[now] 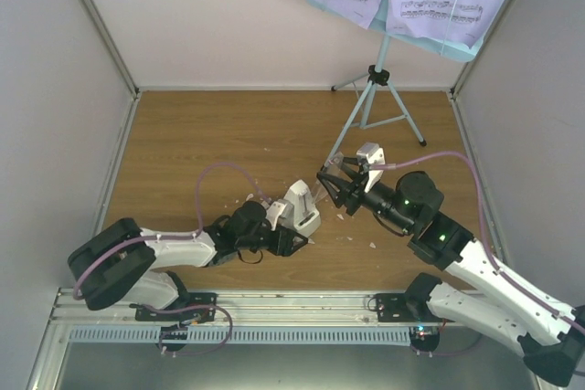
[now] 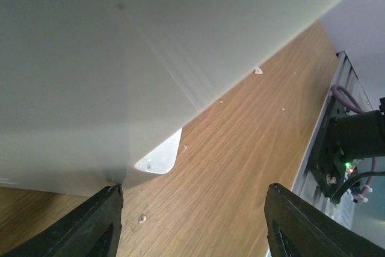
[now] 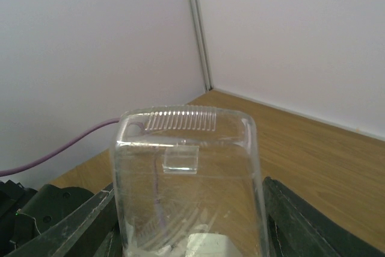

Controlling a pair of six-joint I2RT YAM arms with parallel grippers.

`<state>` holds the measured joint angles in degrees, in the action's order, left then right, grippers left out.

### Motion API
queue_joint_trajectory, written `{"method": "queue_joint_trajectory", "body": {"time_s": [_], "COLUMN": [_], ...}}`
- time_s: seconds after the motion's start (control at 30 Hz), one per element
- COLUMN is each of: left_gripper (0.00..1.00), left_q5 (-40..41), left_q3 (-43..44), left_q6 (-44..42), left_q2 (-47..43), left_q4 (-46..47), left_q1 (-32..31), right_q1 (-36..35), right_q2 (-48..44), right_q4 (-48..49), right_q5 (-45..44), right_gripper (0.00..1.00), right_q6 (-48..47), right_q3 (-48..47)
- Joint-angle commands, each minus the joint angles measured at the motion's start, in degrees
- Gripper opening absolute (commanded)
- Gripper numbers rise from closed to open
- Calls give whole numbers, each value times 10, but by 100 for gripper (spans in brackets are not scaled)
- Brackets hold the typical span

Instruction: Pack up the instrument practice props

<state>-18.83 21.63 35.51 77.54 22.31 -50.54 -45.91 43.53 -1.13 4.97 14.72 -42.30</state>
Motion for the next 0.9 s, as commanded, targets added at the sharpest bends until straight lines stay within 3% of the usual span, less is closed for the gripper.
{"method": "queue_joint_trajectory", "body": {"time_s": [0.0, 0.3, 0.5, 0.87], "left_gripper": [66, 76, 83, 86], "left_q5": [-10, 50, 16, -196], "left_q3": [16, 6, 66, 301], "left_q6": [10, -4, -28, -204], "left_q2": [15, -140, -213, -86], "left_q4": [81, -96, -211, -311], "left_q1": [-4, 8, 56, 196], "right_q1": [-4, -4, -31, -109], "right_q2": [-18, -52, -58, -11], "right_q4": [-30, 22, 121, 257], "right_q5": [-26, 16, 2, -109], "right_gripper": [50, 50, 50, 50], "right_q6": [12, 24, 18, -25], "right_q3": [14, 124, 205, 269]}}
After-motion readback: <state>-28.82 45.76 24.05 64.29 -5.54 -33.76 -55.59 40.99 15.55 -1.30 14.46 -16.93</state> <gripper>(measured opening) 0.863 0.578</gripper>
